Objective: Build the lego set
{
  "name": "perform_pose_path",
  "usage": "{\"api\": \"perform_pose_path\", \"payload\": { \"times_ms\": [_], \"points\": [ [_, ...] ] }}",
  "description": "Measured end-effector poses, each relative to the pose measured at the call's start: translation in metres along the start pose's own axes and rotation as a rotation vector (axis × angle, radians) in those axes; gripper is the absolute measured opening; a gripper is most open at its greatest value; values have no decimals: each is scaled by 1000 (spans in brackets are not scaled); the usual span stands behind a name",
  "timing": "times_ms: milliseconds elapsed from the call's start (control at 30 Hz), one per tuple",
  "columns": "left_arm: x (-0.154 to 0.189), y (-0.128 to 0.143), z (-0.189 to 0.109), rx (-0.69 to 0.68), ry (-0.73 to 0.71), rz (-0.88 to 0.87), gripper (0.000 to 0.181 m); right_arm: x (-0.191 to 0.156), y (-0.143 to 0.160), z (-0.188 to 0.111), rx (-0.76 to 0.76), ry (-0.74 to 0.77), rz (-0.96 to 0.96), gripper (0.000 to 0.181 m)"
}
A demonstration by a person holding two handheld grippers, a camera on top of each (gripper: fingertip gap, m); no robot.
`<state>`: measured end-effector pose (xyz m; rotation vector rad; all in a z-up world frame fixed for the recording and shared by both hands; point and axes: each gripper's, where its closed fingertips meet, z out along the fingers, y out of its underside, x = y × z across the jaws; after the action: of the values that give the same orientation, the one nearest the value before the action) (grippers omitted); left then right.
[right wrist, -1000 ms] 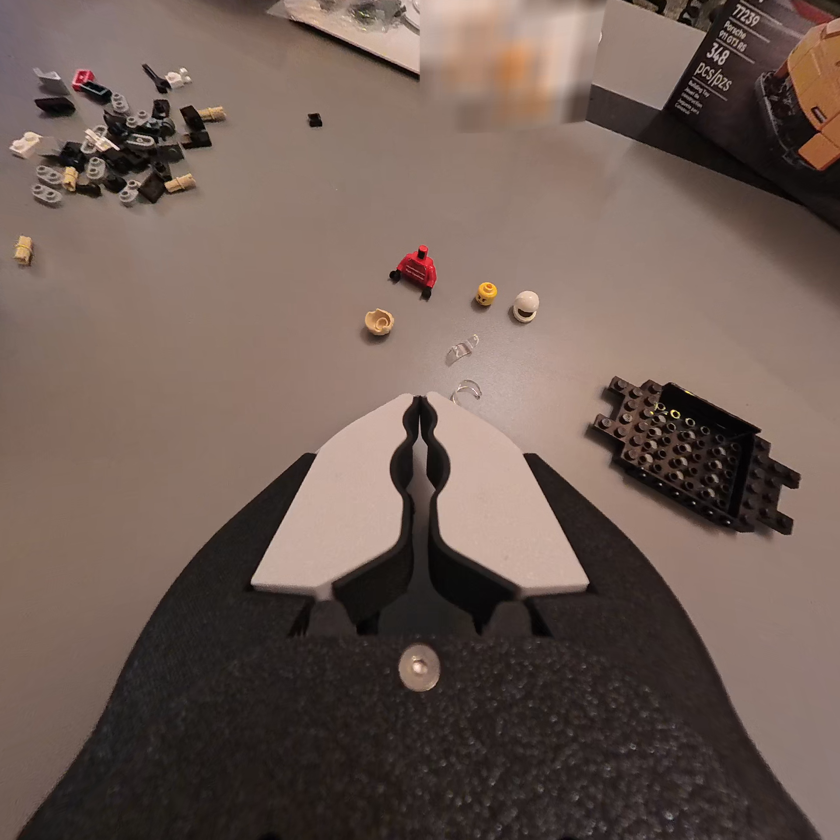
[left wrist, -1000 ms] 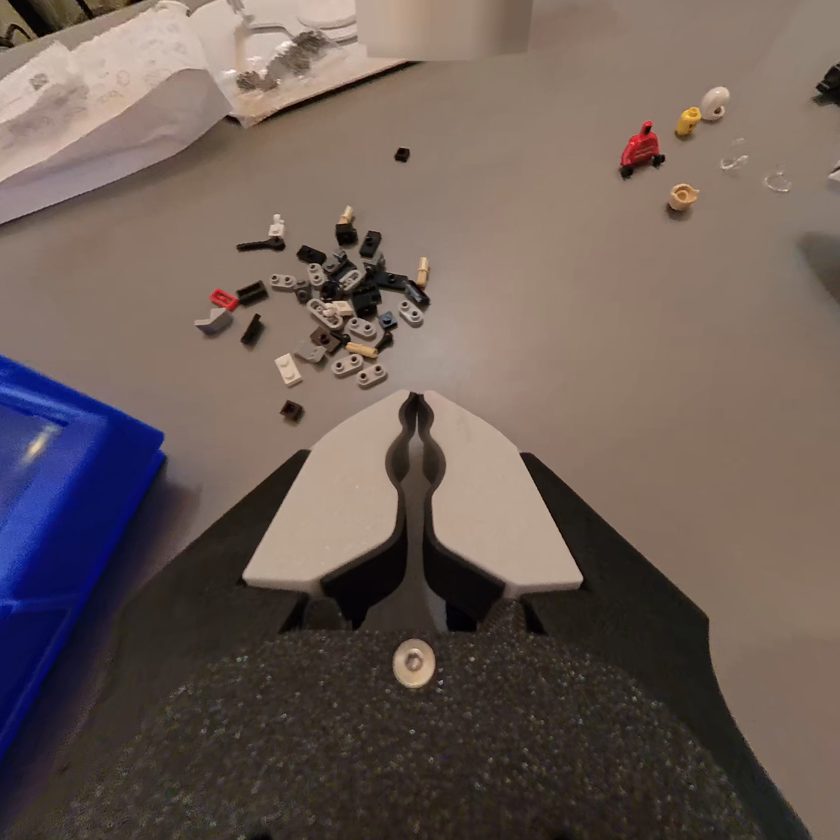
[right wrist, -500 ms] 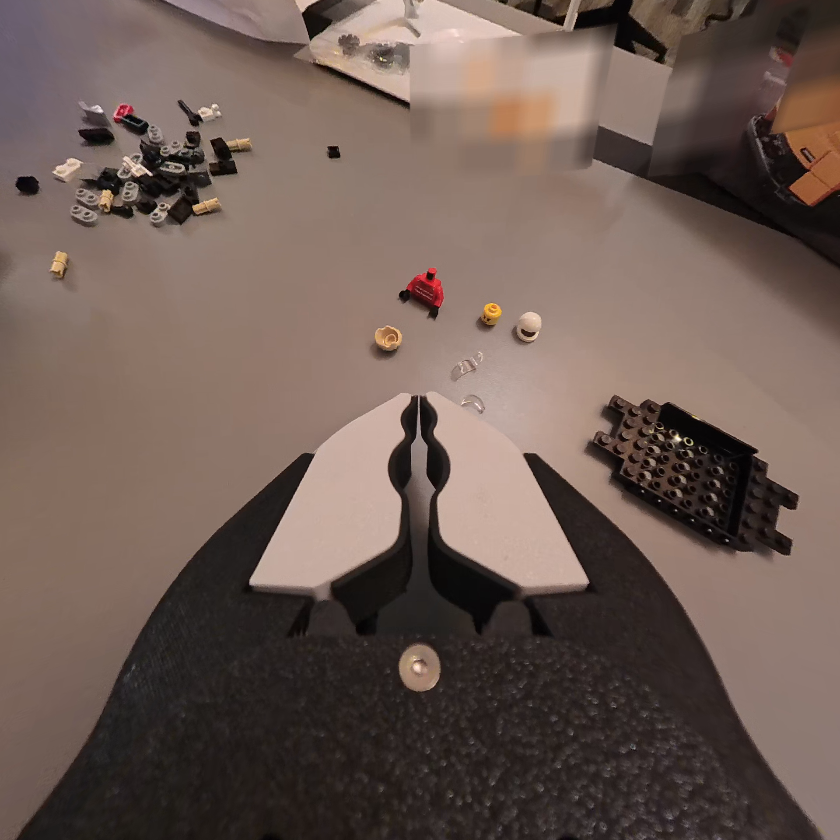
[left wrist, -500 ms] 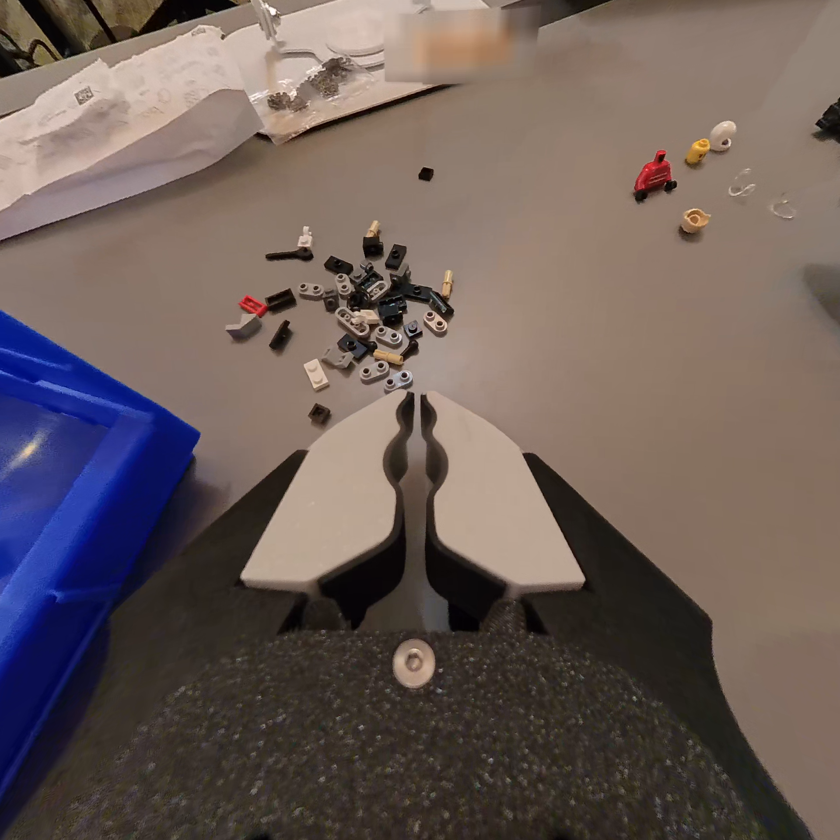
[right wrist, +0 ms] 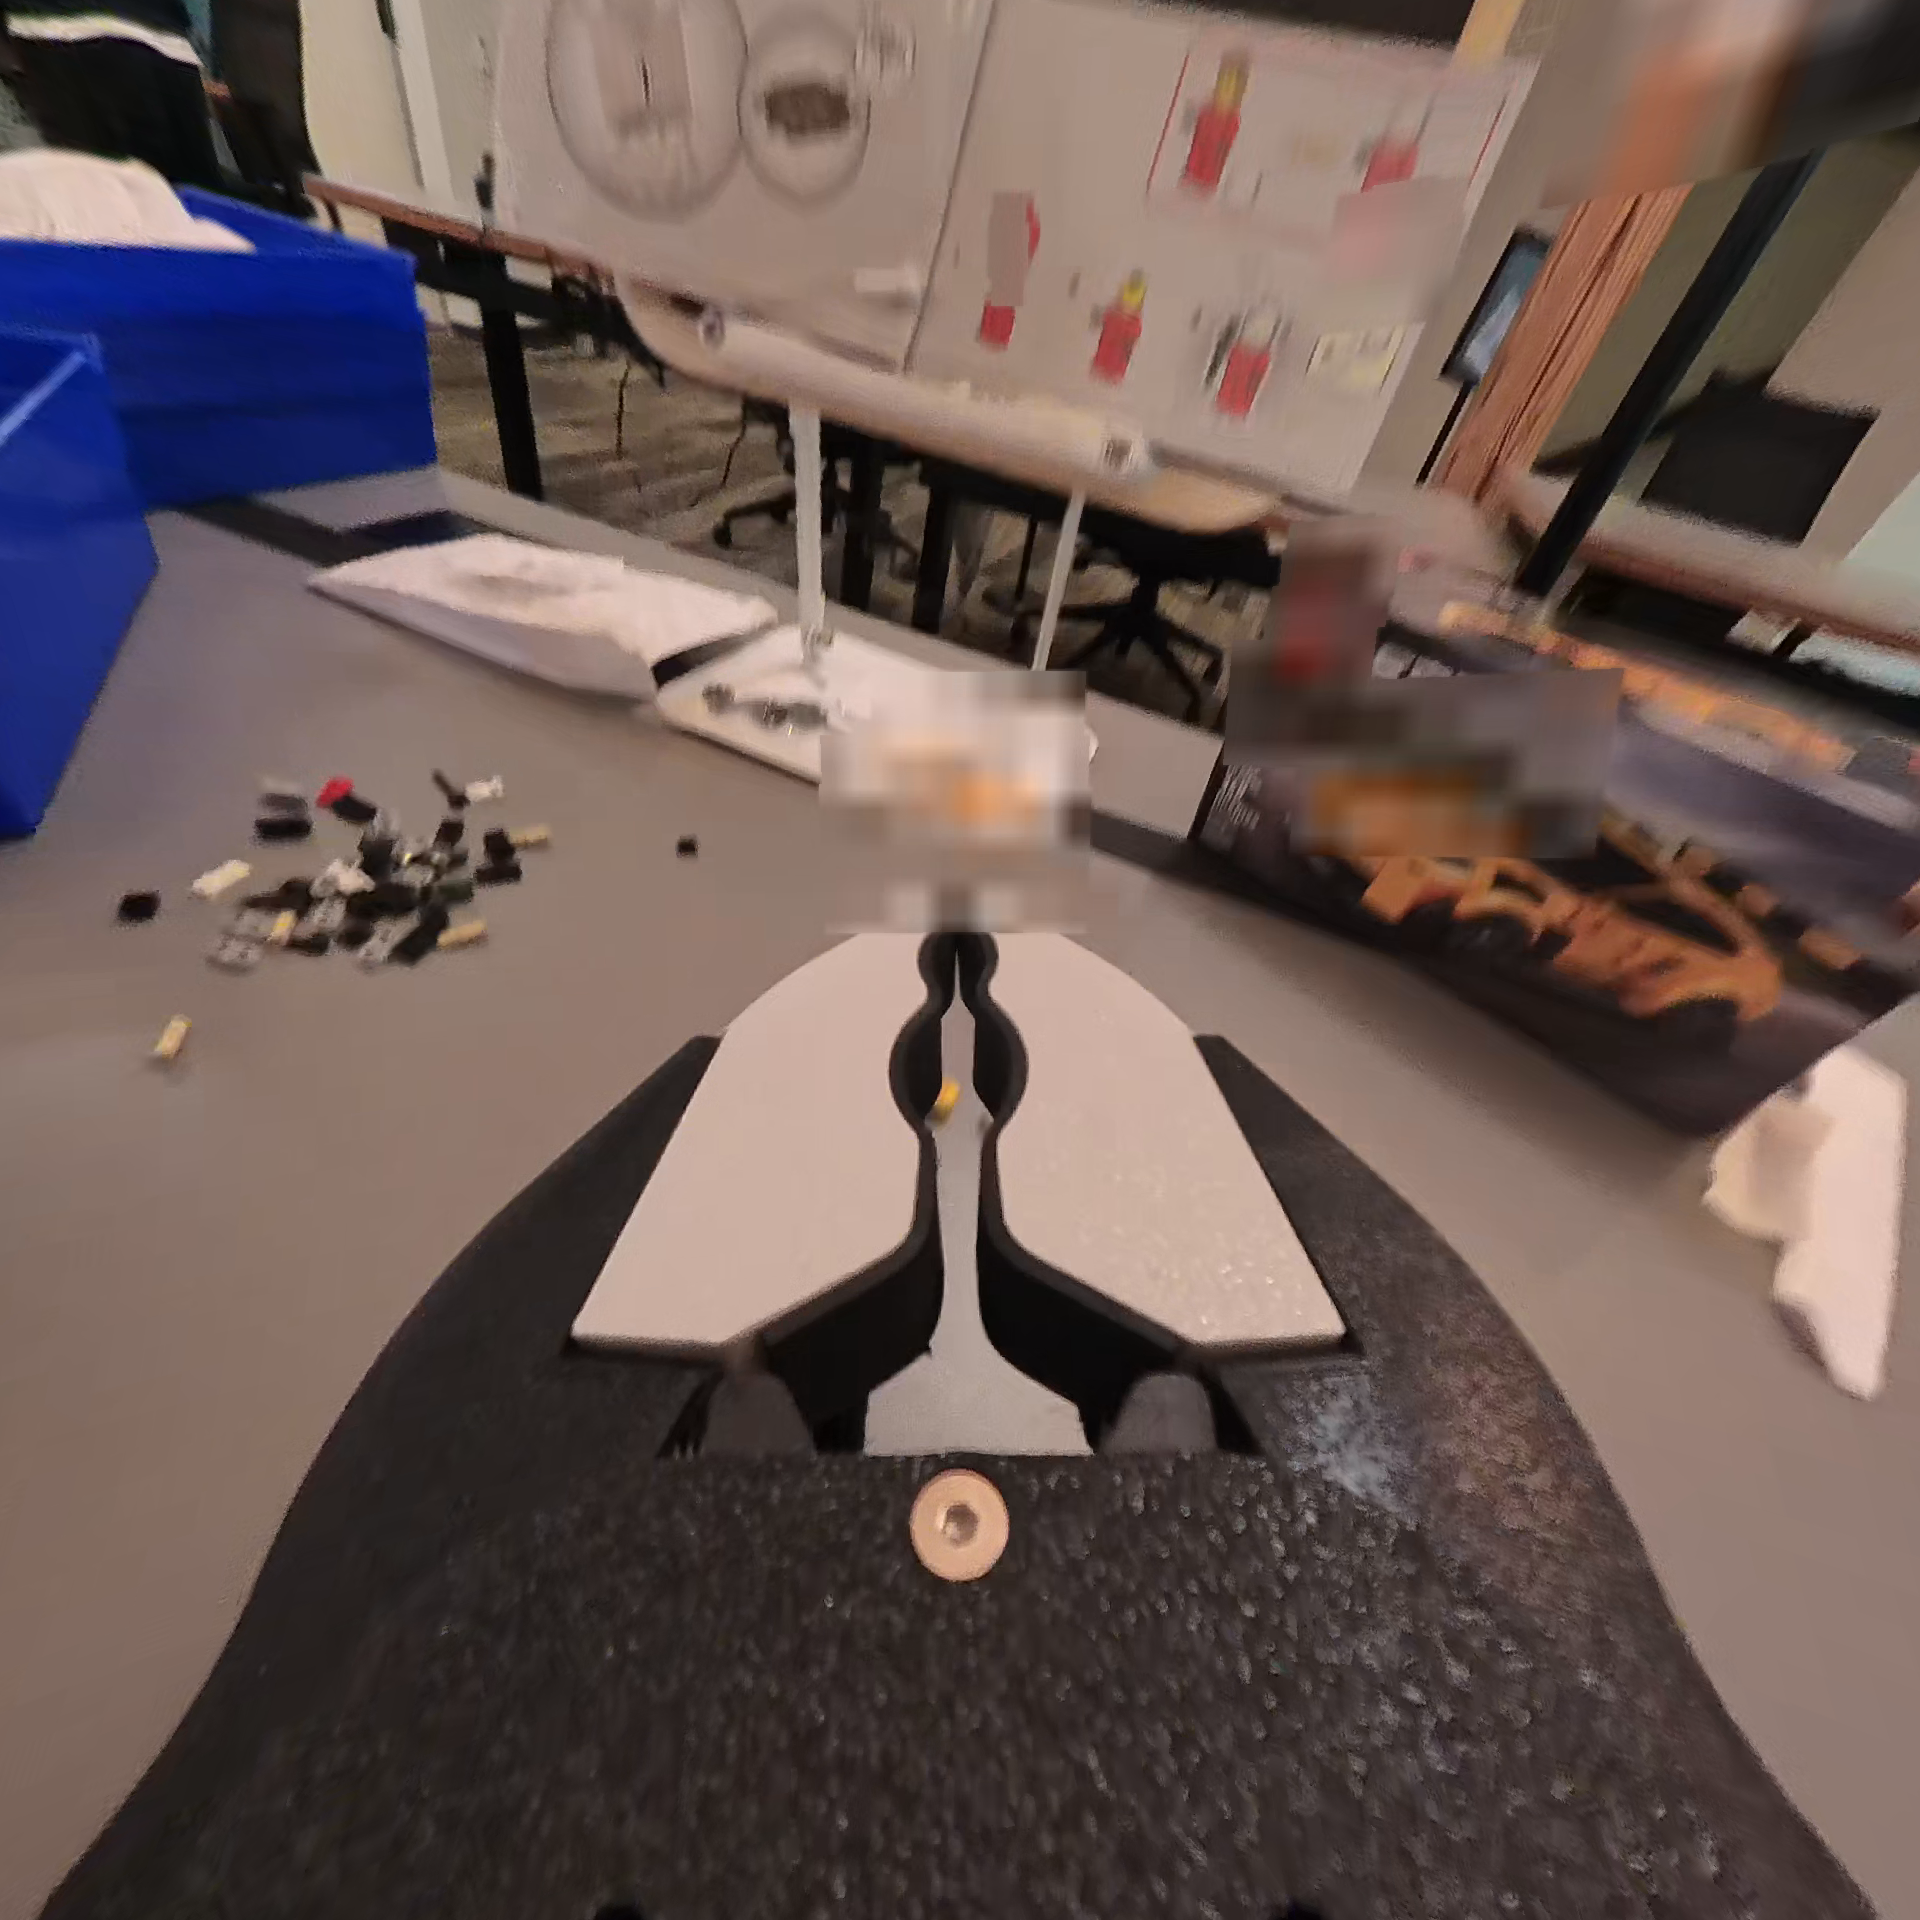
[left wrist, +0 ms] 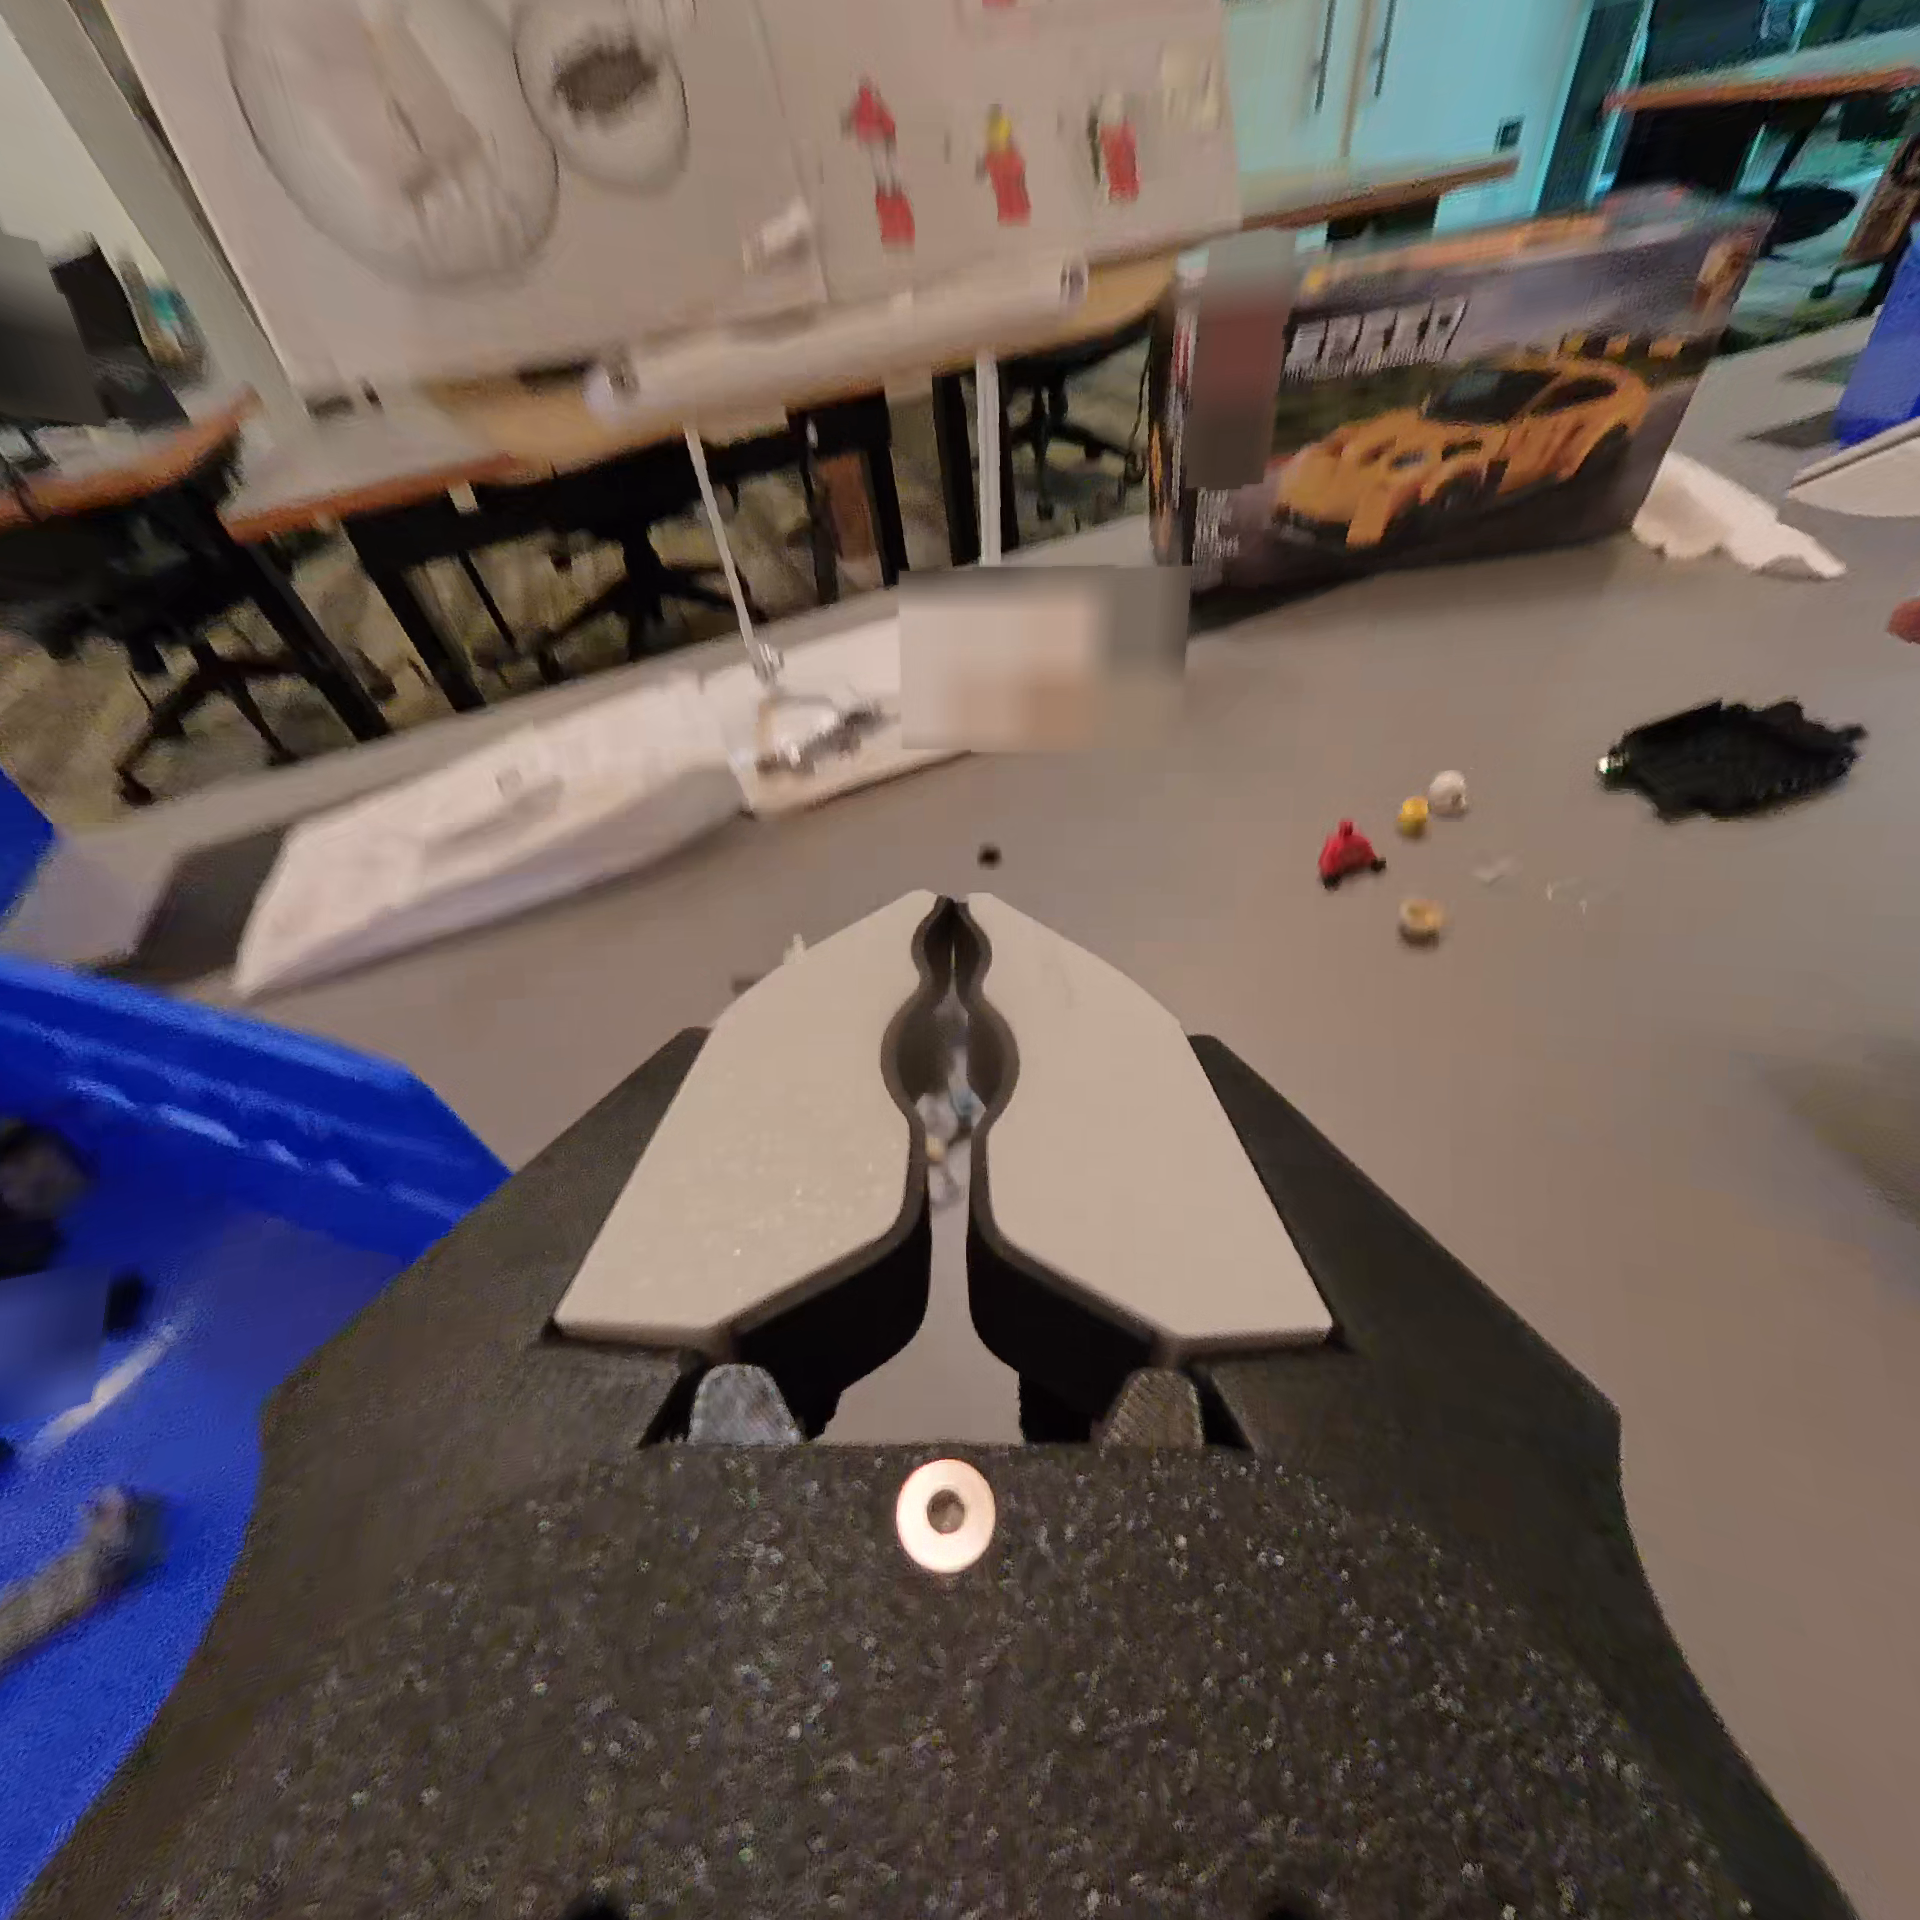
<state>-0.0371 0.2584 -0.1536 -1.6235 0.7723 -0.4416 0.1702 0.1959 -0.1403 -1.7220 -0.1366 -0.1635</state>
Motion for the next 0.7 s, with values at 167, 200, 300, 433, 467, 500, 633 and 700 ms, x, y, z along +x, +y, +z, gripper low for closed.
{"api": "perform_pose_path", "payload": {
  "times_ms": [167, 200, 300, 433, 467, 500, 633, 700],
  "points": [
    [-8, -82, 16, 155, 18, 60, 0, 26, -76, 27, 118, 16, -22, 0],
    [-12, -96, 22, 174, 13, 69, 0, 31, -90, 33, 146, 23, -13, 0],
    [-16, -128, 41, 226, 29, 28, 1, 44, -119, 52, 201, 59, 5, 0],
    [-29, -130, 59, 237, -24, 5, 1, 58, -110, 63, 191, 90, 43, 0],
    [-32, -125, 60, 238, -28, -1, 0, 61, -100, 64, 172, 96, 41, 0],
    [-33, -117, 62, 233, -26, -3, 0, 64, -91, 65, 152, 102, 38, 0],
    [-42, -97, 71, 193, -21, -23, 0, 70, -72, 72, 113, 106, 42, 0],
    [-41, -96, 73, 187, -8, -41, 0, 67, -68, 75, 106, 97, 33, 0]
  ]
}}
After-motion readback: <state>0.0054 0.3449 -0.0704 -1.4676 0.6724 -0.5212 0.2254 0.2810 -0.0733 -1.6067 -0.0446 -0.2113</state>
